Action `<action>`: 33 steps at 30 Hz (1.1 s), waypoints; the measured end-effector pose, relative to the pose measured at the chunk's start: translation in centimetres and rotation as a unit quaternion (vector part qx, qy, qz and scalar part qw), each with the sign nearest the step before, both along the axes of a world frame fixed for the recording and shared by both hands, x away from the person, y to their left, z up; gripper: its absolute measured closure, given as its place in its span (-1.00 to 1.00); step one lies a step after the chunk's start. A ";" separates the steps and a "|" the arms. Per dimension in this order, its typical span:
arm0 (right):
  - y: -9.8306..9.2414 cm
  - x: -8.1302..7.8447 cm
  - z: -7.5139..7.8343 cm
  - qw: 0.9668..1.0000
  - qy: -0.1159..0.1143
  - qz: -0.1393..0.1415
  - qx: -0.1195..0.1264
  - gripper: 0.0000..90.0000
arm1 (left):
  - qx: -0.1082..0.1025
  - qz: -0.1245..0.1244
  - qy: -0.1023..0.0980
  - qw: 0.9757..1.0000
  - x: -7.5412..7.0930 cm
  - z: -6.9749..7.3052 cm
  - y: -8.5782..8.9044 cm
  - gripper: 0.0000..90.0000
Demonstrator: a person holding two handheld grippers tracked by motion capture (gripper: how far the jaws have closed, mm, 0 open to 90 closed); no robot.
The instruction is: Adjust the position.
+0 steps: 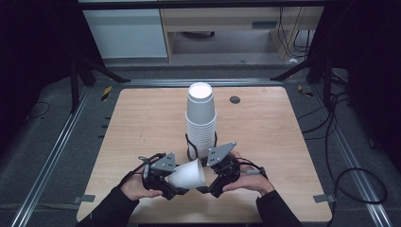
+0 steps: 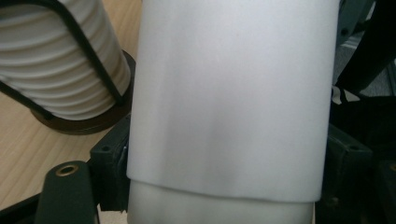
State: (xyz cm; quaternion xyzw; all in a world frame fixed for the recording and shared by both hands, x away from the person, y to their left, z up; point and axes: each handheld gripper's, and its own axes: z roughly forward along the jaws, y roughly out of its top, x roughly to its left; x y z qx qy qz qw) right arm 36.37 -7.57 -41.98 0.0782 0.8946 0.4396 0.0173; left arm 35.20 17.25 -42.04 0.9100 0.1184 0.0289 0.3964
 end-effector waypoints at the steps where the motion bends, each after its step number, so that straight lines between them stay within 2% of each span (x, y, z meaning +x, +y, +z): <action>1: -0.4 0.1 0.3 1.000 0.002 -0.005 0.012 -0.91 | -0.008 0.005 0.001 1.000 0.2 0.1 0.3 -0.53; 4: -1.2 0.3 0.7 0.999 0.005 -0.017 0.032 -0.91 | -0.042 0.023 0.001 0.999 0.5 0.5 1.2 -0.53; 7: -1.7 0.4 0.8 0.999 0.006 -0.024 0.042 -0.91 | -0.061 0.035 -0.006 0.997 0.6 0.7 1.6 -0.53; 14: -1.7 0.3 0.9 0.997 0.009 -0.033 0.065 -0.91 | -0.104 0.033 -0.006 0.994 0.4 0.3 1.4 -0.53; 18: -1.6 0.2 0.9 0.996 0.019 -0.027 0.085 -0.90 | -0.108 0.027 -0.008 0.994 0.1 0.1 0.8 -0.53; 27: -1.3 0.1 1.0 0.995 0.025 -0.022 0.095 -0.91 | -0.110 0.012 -0.018 0.994 -0.8 0.0 -0.5 -0.53; 33: -0.9 0.1 0.8 0.994 0.037 -0.009 0.106 -0.91 | -0.106 0.006 -0.021 0.994 -1.1 0.1 -1.0 -0.52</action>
